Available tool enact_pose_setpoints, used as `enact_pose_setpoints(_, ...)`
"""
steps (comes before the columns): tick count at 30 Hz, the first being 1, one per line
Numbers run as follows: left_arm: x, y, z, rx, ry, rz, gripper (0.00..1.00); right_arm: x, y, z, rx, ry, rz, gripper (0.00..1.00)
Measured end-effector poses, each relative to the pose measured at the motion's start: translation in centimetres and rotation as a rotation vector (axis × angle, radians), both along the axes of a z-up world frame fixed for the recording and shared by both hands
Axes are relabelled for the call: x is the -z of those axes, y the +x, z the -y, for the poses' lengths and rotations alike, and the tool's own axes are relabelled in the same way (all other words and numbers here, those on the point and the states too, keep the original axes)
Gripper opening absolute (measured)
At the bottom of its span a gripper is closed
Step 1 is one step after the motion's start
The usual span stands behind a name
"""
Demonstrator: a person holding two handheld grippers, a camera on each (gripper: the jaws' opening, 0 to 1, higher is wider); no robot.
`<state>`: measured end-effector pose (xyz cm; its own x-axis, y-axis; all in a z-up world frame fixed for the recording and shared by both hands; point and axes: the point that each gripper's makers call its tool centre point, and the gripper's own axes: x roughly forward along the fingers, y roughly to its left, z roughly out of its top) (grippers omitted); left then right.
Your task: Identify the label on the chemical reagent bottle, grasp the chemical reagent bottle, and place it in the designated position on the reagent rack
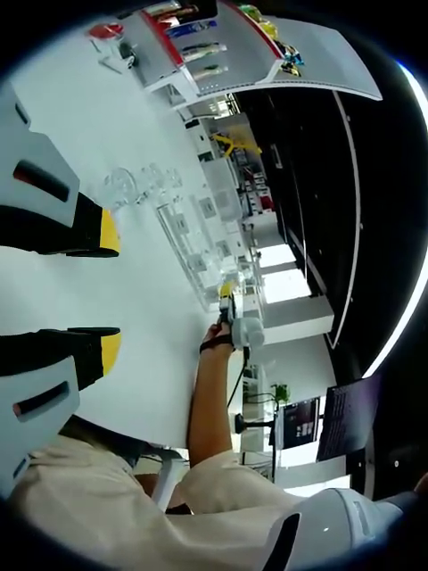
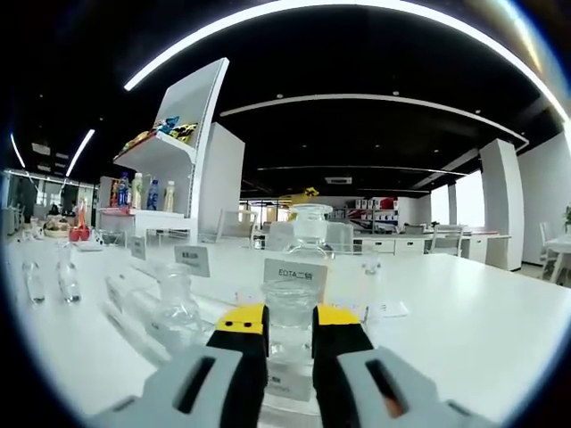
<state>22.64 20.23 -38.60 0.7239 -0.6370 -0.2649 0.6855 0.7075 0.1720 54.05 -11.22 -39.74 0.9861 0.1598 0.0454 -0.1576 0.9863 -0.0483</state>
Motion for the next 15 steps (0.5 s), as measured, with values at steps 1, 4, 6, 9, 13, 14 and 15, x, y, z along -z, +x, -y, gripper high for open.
enact_pose_setpoints(1, 0.0, 0.0, -0.02, 0.0, 0.0, 0.0, 0.32, 0.12, 0.07, 0.05, 0.001, 0.0, -0.003, 0.18)
enact_pose_setpoints(4, -0.04, 0.02, -0.08, -0.001, -0.002, 0.001, 0.32, 0.46, 0.24, 0.2, 0.001, 0.002, -0.012, 0.18)
enact_pose_setpoints(6, -0.04, 0.02, -0.1, -0.001, -0.001, 0.002, 0.32, 0.5, 0.31, 0.23, 0.001, 0.002, -0.012, 0.18)
enact_pose_setpoints(9, -0.02, 0.05, -0.13, -0.002, -0.002, 0.002, 0.32, 0.56, 0.38, 0.25, 0.001, 0.002, -0.013, 0.18)
enact_pose_setpoints(13, 0.05, 0.06, -0.09, 0.0, -0.002, 0.001, 0.32, 0.62, 0.41, 0.28, 0.002, 0.006, -0.014, 0.18)
enact_pose_setpoints(14, 0.07, 0.06, -0.08, 0.0, -0.002, 0.001, 0.32, 0.63, 0.4, 0.31, 0.003, 0.007, -0.014, 0.18)
enact_pose_setpoints(15, 0.07, 0.06, -0.07, 0.0, -0.002, 0.001, 0.32, 0.65, 0.43, 0.35, 0.004, 0.009, -0.013, 0.18)
